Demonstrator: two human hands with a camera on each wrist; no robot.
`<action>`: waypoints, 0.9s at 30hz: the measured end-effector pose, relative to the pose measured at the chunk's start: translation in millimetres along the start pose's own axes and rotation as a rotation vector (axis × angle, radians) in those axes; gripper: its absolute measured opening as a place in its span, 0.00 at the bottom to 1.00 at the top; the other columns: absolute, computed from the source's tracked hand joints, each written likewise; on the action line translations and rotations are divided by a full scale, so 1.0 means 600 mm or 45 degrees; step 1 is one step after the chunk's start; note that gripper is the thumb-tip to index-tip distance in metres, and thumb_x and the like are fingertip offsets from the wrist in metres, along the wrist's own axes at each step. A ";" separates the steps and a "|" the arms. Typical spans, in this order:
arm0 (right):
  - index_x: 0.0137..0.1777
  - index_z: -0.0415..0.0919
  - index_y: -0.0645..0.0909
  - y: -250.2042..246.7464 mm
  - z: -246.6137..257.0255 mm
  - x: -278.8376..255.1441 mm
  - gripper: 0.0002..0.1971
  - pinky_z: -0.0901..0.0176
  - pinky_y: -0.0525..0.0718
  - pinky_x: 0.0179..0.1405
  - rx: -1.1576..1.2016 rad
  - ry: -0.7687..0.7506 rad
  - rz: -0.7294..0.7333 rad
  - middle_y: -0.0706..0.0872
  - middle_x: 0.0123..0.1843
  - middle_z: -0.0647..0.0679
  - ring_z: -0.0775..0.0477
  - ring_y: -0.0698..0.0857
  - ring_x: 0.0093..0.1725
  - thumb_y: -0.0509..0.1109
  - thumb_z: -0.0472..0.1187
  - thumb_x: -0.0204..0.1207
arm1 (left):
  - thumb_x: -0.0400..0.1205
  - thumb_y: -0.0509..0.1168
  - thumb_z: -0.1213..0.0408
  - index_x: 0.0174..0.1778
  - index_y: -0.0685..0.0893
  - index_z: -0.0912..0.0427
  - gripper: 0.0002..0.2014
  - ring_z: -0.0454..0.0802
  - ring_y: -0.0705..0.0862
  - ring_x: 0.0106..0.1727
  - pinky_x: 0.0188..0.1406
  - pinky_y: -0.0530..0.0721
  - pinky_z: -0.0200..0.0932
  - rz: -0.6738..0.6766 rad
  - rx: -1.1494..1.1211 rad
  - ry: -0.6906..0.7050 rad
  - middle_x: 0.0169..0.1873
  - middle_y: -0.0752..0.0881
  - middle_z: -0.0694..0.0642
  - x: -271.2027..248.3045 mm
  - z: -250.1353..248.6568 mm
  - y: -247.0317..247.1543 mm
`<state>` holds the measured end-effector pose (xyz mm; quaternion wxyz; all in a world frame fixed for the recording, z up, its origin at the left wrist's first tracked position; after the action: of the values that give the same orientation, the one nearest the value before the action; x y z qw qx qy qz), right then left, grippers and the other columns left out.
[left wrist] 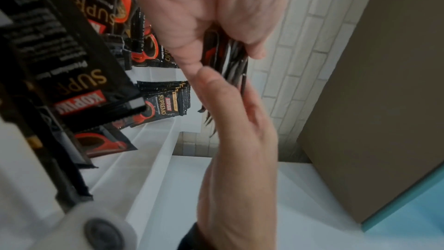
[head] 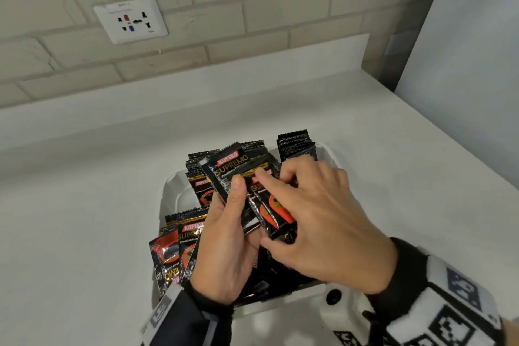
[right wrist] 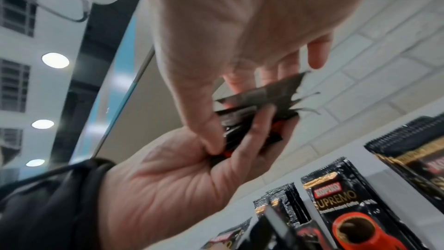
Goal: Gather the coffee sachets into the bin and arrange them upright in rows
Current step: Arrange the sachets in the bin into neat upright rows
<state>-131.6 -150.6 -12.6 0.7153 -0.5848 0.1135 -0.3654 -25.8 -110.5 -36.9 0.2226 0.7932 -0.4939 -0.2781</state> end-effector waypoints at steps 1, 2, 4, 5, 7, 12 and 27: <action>0.74 0.55 0.69 -0.001 -0.005 0.000 0.39 0.61 0.62 0.59 0.102 0.018 0.060 0.64 0.62 0.55 0.53 0.65 0.61 0.58 0.69 0.61 | 0.72 0.61 0.54 0.67 0.77 0.62 0.27 0.55 0.89 0.49 0.37 0.89 0.46 -0.003 0.001 0.002 0.55 0.88 0.63 0.001 -0.001 -0.002; 0.75 0.60 0.65 -0.004 -0.008 0.001 0.42 0.64 0.57 0.64 0.251 0.040 0.133 0.57 0.67 0.62 0.58 0.57 0.67 0.56 0.73 0.59 | 0.72 0.62 0.55 0.65 0.78 0.60 0.25 0.55 0.89 0.50 0.38 0.89 0.46 0.008 0.009 0.008 0.55 0.88 0.62 0.002 0.000 -0.004; 0.76 0.66 0.60 -0.008 -0.017 -0.001 0.42 0.75 0.55 0.65 0.608 0.125 0.262 0.49 0.67 0.75 0.69 0.52 0.70 0.54 0.77 0.59 | 0.71 0.63 0.56 0.61 0.79 0.58 0.22 0.54 0.90 0.48 0.35 0.89 0.44 0.034 0.038 0.012 0.51 0.90 0.59 0.003 0.001 -0.006; 0.75 0.67 0.60 -0.008 -0.022 -0.002 0.38 0.81 0.57 0.63 0.751 0.160 0.268 0.51 0.69 0.74 0.75 0.55 0.69 0.56 0.76 0.63 | 0.71 0.63 0.57 0.59 0.80 0.57 0.20 0.52 0.90 0.45 0.32 0.89 0.43 0.039 0.066 0.016 0.48 0.90 0.57 0.003 0.001 -0.007; 0.70 0.68 0.63 -0.005 -0.031 -0.003 0.26 0.90 0.62 0.56 0.918 0.191 0.172 0.59 0.69 0.66 0.82 0.60 0.65 0.59 0.64 0.71 | 0.70 0.64 0.59 0.55 0.81 0.56 0.18 0.48 0.90 0.38 0.25 0.87 0.40 0.045 0.125 0.046 0.42 0.91 0.55 0.004 0.000 -0.007; 0.68 0.70 0.66 0.009 -0.041 0.000 0.22 0.76 0.71 0.62 1.036 0.206 0.076 0.68 0.67 0.67 0.72 0.70 0.66 0.66 0.50 0.78 | 0.69 0.65 0.61 0.54 0.81 0.55 0.17 0.45 0.89 0.33 0.19 0.83 0.35 0.019 0.195 0.144 0.39 0.91 0.52 0.003 -0.002 -0.004; 0.74 0.64 0.53 0.030 -0.057 -0.015 0.40 0.67 0.81 0.31 1.416 0.501 0.008 0.82 0.56 0.54 0.59 0.86 0.39 0.71 0.33 0.72 | 0.71 0.64 0.60 0.60 0.79 0.58 0.20 0.46 0.90 0.44 0.27 0.85 0.36 -0.065 0.249 0.243 0.44 0.91 0.50 0.008 -0.006 -0.006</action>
<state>-151.4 -169.5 -41.3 0.8811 -0.0426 0.0372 -0.4696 -19.4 -112.9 -37.7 0.1830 0.8463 -0.4748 -0.1576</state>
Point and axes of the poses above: each hand's wrist, its own x-axis towards the middle knuckle, its own y-axis out of the palm, z = x × y, the point moved 3 cm from there along x, towards the middle knuckle
